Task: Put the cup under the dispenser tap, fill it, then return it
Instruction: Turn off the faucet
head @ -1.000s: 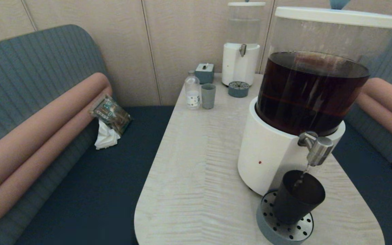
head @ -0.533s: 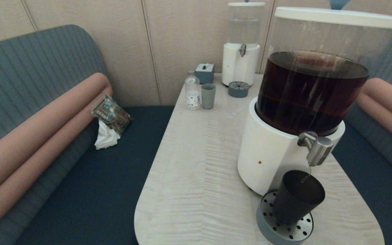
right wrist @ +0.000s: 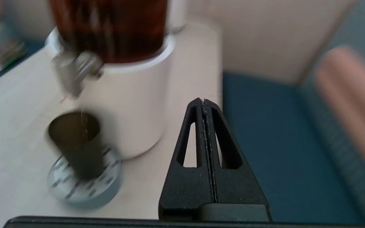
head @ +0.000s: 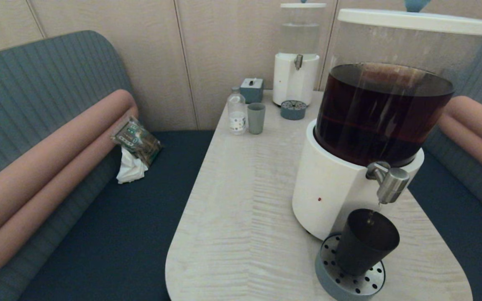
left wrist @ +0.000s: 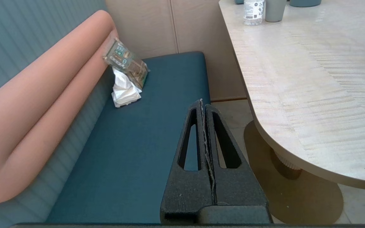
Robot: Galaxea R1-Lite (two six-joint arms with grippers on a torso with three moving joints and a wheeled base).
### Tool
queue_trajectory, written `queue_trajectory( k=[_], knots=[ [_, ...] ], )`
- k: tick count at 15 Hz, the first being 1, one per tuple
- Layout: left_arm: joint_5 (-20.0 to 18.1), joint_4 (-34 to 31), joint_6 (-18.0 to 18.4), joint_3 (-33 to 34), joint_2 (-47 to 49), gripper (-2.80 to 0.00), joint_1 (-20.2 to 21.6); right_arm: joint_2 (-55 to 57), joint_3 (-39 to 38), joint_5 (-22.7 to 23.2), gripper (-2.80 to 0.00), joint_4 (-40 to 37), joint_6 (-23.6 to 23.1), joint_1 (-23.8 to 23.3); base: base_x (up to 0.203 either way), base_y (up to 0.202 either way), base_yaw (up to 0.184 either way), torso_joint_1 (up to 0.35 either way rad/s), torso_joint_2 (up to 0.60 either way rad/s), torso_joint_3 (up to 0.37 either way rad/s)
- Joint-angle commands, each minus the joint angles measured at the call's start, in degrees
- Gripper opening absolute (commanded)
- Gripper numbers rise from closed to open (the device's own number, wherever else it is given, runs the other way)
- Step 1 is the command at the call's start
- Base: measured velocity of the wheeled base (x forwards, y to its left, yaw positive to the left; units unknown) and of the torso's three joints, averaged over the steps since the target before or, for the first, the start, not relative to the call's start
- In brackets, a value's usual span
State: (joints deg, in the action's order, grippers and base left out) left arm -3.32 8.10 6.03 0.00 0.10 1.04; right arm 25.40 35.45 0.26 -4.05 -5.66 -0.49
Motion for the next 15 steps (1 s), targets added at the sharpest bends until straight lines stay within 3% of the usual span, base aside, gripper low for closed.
queue_trajectory(
  k=[1,6,8,11,15],
  knots=[
    [0.0,0.1,0.0,2.3,0.1,-2.8,0.0,-4.0,-1.2,-1.5,-2.8,1.6,-0.6,-0.7,0.0,0.0,0.0,0.0,0.0,0.0],
    [0.0,0.1,0.0,2.3,0.1,-2.8,0.0,-10.0,-10.2,-2.6,-2.8,11.2,-5.7,-1.8,0.0,0.0,0.0,0.0,0.0,0.0],
    [0.0,0.1,0.0,2.3,0.1,-2.8,0.0,-10.4,-13.2,-5.3,-2.8,18.2,-7.3,-2.3,0.0,0.0,0.0,0.0,0.0,0.0],
    [0.0,0.1,0.0,2.3,0.1,-2.8,0.0,-10.4,-18.4,-6.7,-2.8,25.8,-7.8,-2.3,0.0,0.0,0.0,0.0,0.0,0.0],
    [0.0,0.1,0.0,2.3,0.1,-2.8,0.0,-11.3,-22.5,-8.0,-2.8,29.7,-7.8,-1.8,0.0,0.0,0.0,0.0,0.0,0.0]
  ],
)
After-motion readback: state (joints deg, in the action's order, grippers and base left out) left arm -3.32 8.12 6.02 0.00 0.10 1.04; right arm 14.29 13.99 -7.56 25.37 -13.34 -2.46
